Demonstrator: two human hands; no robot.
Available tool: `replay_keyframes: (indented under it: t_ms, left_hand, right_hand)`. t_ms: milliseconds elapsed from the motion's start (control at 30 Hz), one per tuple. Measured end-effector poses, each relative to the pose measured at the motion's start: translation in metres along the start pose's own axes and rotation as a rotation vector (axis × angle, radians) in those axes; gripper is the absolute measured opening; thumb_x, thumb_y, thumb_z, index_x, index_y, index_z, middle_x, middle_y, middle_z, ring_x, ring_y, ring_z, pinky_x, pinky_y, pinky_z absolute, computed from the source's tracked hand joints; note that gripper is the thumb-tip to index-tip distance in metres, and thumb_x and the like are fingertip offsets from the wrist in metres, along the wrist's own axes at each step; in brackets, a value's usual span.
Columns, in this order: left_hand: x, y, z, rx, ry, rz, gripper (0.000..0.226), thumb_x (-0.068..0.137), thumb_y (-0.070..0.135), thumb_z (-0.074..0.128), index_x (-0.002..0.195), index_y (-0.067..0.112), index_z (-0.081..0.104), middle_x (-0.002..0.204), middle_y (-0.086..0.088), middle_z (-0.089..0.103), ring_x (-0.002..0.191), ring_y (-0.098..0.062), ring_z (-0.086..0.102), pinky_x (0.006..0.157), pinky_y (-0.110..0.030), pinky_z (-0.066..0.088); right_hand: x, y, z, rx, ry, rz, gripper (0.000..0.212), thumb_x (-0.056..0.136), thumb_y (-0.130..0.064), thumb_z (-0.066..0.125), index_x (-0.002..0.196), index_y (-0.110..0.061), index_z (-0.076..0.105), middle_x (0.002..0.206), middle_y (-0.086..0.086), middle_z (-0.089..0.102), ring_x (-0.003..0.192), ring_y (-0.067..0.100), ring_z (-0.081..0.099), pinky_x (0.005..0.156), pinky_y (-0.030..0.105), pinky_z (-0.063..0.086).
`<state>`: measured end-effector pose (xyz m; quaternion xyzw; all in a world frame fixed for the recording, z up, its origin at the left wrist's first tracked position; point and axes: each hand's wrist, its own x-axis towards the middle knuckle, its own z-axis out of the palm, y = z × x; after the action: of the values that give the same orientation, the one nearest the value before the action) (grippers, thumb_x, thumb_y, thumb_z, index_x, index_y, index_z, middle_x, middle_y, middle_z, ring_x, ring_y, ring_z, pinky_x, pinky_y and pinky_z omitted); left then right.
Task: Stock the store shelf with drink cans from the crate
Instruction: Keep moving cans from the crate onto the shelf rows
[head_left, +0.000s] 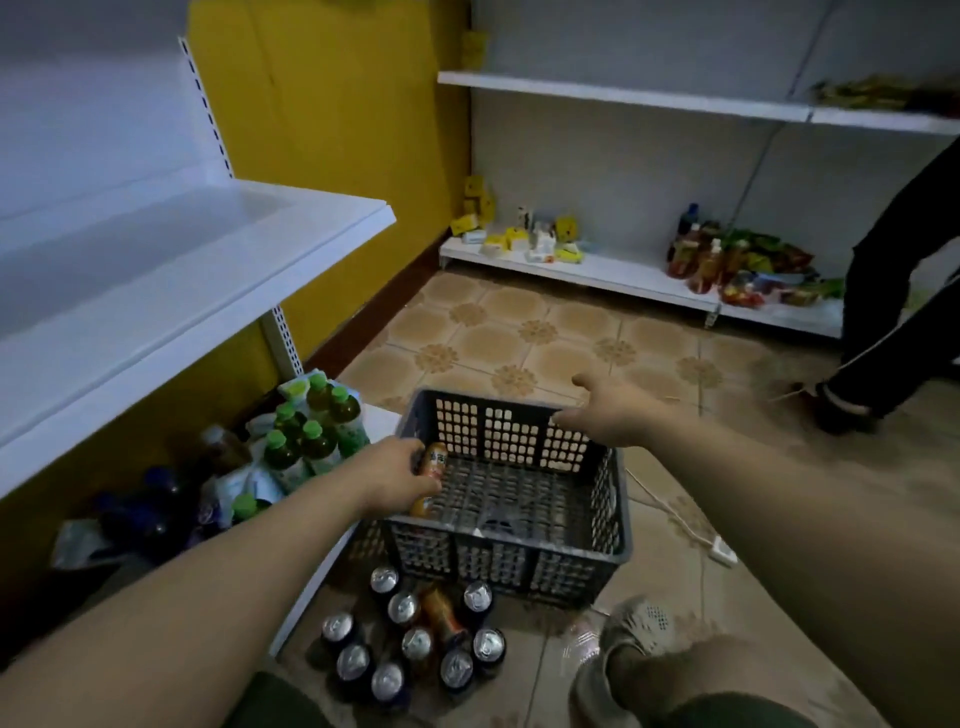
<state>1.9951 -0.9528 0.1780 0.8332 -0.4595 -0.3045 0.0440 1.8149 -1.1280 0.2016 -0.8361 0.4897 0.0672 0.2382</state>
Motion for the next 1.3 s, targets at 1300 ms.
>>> replay_keyframes:
  t_ms: [1300]
  left_hand:
    - [0.372, -0.168, 0.211, -0.543, -0.298, -0.41, 0.061, 0.074, 0.032, 0.075, 0.127, 0.017, 0.05, 0.12, -0.004, 0.059, 0.109, -0.024, 0.056, 0.094, -0.035, 0.045]
  right_hand:
    - [0.371, -0.022, 0.416, 0.734, -0.291, 0.11, 0.042, 0.088, -0.039, 0.066, 0.11, -0.02, 0.034, 0.099, -0.002, 0.055, 0.092, 0.022, 0.057, 0.078, 0.037, 0.048]
